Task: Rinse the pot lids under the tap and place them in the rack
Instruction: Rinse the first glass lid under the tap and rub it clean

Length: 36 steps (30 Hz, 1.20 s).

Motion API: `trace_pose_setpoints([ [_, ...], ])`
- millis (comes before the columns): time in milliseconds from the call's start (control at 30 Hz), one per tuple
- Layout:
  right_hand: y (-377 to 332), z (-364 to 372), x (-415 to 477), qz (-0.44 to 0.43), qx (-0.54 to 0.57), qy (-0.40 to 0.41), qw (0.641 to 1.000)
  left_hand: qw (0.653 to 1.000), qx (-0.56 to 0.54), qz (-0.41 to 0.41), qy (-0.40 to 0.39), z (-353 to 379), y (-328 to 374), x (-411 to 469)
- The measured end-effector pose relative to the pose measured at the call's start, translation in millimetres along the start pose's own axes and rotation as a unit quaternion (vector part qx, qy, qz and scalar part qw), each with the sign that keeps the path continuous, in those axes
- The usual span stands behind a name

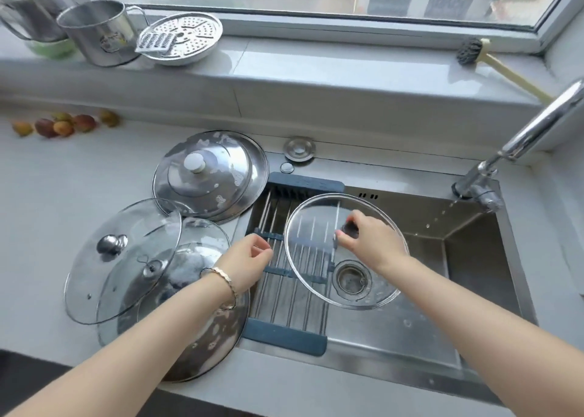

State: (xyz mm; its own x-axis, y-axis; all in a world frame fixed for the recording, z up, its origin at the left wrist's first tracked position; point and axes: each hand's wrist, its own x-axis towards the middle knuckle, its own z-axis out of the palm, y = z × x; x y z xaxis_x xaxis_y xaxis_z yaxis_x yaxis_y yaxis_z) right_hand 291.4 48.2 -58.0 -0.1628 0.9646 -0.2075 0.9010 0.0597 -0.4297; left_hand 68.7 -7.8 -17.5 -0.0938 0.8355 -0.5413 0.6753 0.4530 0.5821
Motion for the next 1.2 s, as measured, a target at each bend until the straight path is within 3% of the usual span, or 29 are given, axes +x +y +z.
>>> trace_pose_setpoints([
  [233,-46.2,53.0,50.3,-0.017,-0.184,-0.079,0.980,0.997,-0.062,0.034,0.013,-42.3,-21.6,15.6],
  [367,-60.3,84.0,67.2,0.013,-0.168,-0.098,0.981,0.995,-0.088,0.035,0.020,-54.3,-35.1,20.5],
  [600,-66.5,105.0,73.9,0.099,-0.044,-0.077,0.991,0.992,-0.126,0.023,0.018,-58.4,-52.5,38.3],
  [700,-66.4,101.0,72.0,0.106,-0.034,-0.108,0.988,0.993,-0.114,0.022,0.014,-57.6,-55.2,45.1],
  [767,-71.5,92.6,73.7,0.096,-0.085,-0.167,0.978,0.996,-0.074,0.036,0.015,-60.5,-55.5,45.4],
  [833,-84.0,81.2,76.7,0.064,-0.189,-0.211,0.957,0.995,0.065,0.056,0.044,-70.4,-59.5,45.5],
  [900,-102.6,68.0,77.9,0.018,-0.252,-0.212,0.944,0.960,0.249,0.072,0.101,-88.2,-70.3,49.7],
  [967,-122.2,56.5,75.1,-0.028,-0.250,-0.193,0.949,0.922,0.370,0.021,0.112,-111.9,-85.3,55.9],
  [1100,-151.4,45.8,65.3,-0.076,-0.188,-0.179,0.963,0.881,0.437,-0.171,0.061,-153.3,-122.7,61.4],
  [1200,-163.4,48.4,56.3,-0.080,-0.153,-0.192,0.966,0.890,0.394,-0.226,0.033,-161.2,-151.7,62.9],
])
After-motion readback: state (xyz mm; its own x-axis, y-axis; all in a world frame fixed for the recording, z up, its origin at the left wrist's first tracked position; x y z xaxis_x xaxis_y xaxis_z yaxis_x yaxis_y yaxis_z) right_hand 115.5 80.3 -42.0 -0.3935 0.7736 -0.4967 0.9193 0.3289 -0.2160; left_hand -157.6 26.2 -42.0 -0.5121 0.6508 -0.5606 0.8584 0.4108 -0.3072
